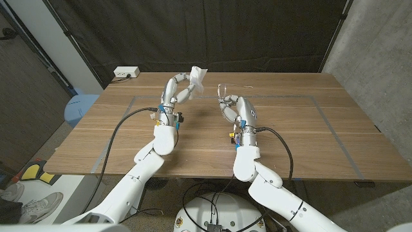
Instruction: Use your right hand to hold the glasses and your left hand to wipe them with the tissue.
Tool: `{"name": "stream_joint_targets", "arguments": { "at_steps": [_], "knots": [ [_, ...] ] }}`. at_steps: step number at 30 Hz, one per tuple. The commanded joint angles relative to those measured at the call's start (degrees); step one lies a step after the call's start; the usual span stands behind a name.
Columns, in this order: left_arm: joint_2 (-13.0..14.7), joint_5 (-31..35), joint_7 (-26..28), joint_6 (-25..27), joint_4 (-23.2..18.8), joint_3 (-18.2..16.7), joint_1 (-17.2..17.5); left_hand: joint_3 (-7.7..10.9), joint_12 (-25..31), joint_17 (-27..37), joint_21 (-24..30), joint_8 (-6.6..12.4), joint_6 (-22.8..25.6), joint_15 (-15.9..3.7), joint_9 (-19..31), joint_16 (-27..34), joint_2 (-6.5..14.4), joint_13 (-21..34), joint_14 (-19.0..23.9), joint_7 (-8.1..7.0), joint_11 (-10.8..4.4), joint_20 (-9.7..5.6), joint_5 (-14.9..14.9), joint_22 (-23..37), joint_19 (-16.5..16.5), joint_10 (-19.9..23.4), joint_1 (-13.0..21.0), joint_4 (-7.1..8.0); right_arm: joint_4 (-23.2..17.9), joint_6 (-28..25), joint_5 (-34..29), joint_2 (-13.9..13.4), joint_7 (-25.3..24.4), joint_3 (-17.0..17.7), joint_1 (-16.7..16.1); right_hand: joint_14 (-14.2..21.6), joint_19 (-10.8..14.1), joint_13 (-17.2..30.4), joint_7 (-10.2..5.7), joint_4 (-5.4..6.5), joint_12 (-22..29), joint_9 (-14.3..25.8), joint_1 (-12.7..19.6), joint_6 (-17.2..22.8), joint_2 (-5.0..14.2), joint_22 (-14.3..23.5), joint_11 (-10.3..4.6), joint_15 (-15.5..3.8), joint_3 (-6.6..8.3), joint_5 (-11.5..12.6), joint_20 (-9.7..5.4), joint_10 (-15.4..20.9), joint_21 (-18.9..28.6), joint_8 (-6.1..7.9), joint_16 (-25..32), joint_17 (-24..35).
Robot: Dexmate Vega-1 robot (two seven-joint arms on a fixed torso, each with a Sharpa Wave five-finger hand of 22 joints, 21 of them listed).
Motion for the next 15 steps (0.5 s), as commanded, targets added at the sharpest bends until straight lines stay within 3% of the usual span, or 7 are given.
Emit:
{"name": "stream_joint_targets", "arguments": {
  "at_steps": [1, 10, 12, 13, 15],
  "knots": [
    [-1.27, -15.01, -22.35, 4.47, -4.21, -2.42, 0.79, -0.37, 0.07, 0.29, 0.50, -0.14, 0.27, -8.66, 0.24, -0.09, -0.10, 0.19, 0.05, -0.01, -1.12, 0.31, 0.39, 0.24, 0.11, 0.89, 0.16, 0.25, 1.09, -9.65, -3.17, 4.48, -1.24, -1.40, 1.11, 0.58, -0.25, 0.31, -1.41, -0.09, -0.15, 0.50, 1.58, 2.50, 0.88, 0.17, 0.62, -5.22, 0.30, -0.13, -1.23, 0.48, 0.40, 0.28, 0.37, 0.31],
    [-1.83, -15.76, -28.12, 6.72, -5.08, -3.04, 0.31, -1.38, -0.60, 2.72, 2.72, -1.16, 0.09, -8.90, 0.27, 1.80, 0.18, 0.45, 2.31, 1.28, -0.97, -0.97, 0.78, 0.74, 3.17, 0.74, 1.53, -0.01, 2.57, -11.22, -4.89, 5.18, -2.60, -2.58, 2.17, 0.54, -0.31, 0.46, -1.06, -0.10, -0.24, 0.66, 1.62, 2.44, 0.91, 0.15, 0.63, -5.15, 0.30, -0.24, -1.05, 0.53, 0.79, 0.28, 0.49, 0.59],
    [-2.60, -14.92, -27.49, 8.10, -5.86, -3.31, 0.65, -1.25, -0.78, 2.70, 4.02, -1.68, -0.15, -8.71, 0.32, 1.32, 0.52, 0.61, 2.72, 1.60, -0.54, -1.43, 0.94, 0.88, 5.25, 0.63, 1.66, 0.25, 2.77, -11.15, -4.95, 5.21, -2.77, -2.67, 2.31, 0.53, -0.30, 0.49, -1.14, -0.11, -0.24, 0.68, 1.62, 2.40, 0.90, 0.15, 0.65, -5.15, 0.29, -0.26, -1.06, 0.55, 0.86, 0.27, 0.51, 0.63],
    [-2.97, -14.54, -27.19, 8.99, -6.33, -3.46, 0.86, -1.40, -0.95, 2.30, 5.92, -2.25, -0.08, -8.41, 0.39, 0.86, 0.30, 0.84, 4.30, 2.06, -0.10, -1.70, 0.95, 0.86, 8.63, 0.66, 1.13, 0.75, 2.85, -11.24, -5.06, 5.24, -2.89, -2.72, 2.36, 0.52, -0.29, 0.51, -1.13, -0.10, -0.24, 0.71, 1.63, 2.36, 0.91, 0.14, 0.64, -5.15, 0.30, -0.27, -1.10, 0.56, 0.91, 0.25, 0.50, 0.65],
    [-3.31, -14.29, -27.45, 9.98, -6.69, -3.60, 0.89, -1.30, -1.30, 1.84, 7.43, -2.91, -0.37, -8.20, 0.50, 0.14, 0.05, 1.04, 5.13, 2.42, 0.23, -1.94, 0.98, 0.58, 11.60, 0.26, 1.03, 0.87, 2.84, -11.10, -4.94, 5.15, -2.89, -2.70, 2.37, 0.52, -0.30, 0.52, -1.13, -0.11, -0.28, 0.73, 1.64, 2.37, 0.91, 0.14, 0.61, -5.16, 0.30, -0.29, -1.06, 0.55, 1.00, 0.26, 0.52, 0.70]
  ]
}}
